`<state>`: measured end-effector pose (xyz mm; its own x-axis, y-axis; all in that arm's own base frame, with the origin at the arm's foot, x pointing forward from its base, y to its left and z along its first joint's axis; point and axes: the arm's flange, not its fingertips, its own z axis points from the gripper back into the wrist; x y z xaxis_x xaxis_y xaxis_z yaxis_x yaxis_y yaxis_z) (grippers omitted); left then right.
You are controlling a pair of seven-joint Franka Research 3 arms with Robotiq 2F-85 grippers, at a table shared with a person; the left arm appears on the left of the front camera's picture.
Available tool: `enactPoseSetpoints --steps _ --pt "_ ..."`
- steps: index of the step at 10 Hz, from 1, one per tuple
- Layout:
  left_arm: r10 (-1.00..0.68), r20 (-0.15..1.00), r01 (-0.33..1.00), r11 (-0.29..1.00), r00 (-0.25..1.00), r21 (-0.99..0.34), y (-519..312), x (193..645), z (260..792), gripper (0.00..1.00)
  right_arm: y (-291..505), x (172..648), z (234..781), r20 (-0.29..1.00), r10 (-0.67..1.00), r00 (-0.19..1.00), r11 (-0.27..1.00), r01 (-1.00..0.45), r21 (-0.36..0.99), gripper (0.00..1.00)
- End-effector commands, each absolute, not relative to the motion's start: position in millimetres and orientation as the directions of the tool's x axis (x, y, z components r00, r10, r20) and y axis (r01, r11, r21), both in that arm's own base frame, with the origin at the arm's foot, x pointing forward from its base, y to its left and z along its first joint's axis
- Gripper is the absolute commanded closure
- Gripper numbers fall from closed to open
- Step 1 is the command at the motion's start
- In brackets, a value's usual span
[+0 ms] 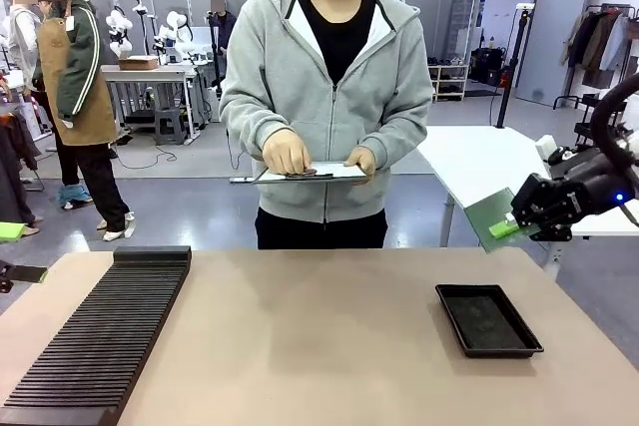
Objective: Inspect the PCB.
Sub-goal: Place the Blank PCB in the ESD tray.
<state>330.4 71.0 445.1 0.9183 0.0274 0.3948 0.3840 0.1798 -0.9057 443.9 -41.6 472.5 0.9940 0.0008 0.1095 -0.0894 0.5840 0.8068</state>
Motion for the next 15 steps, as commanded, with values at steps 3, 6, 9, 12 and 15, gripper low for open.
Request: enactPoseSetpoints --steps 3,6,9,12,15 --pt "0.025 0.402 0.391 0.180 0.915 -0.902 70.4 327.4 446.4 0.05 -40.0 451.4 430.8 0.156 0.010 0.988 0.652 -0.125 0.748 0.97" --pt "0.025 0.402 0.391 0.180 0.915 -0.902 70.4 327.4 446.4 0.05 -44.0 448.9 436.5 0.134 0.004 0.991 0.635 -0.106 0.765 0.97" --pt "0.025 0.402 0.391 0.180 0.915 -0.902 70.4 327.4 446.4 0.05 -44.0 448.9 436.5 0.134 0.004 0.991 0.635 -0.106 0.765 0.97" --pt "0.025 0.402 0.391 0.180 0.915 -0.902 70.4 327.4 446.4 0.05 -51.9 477.0 401.8 0.089 0.013 0.996 0.672 -0.075 0.737 0.97" --pt "0.025 0.402 0.391 0.180 0.915 -0.902 70.4 327.4 446.4 0.05 -59.4 508.3 375.4 0.026 0.000 1.000 0.683 -0.019 0.730 0.97"
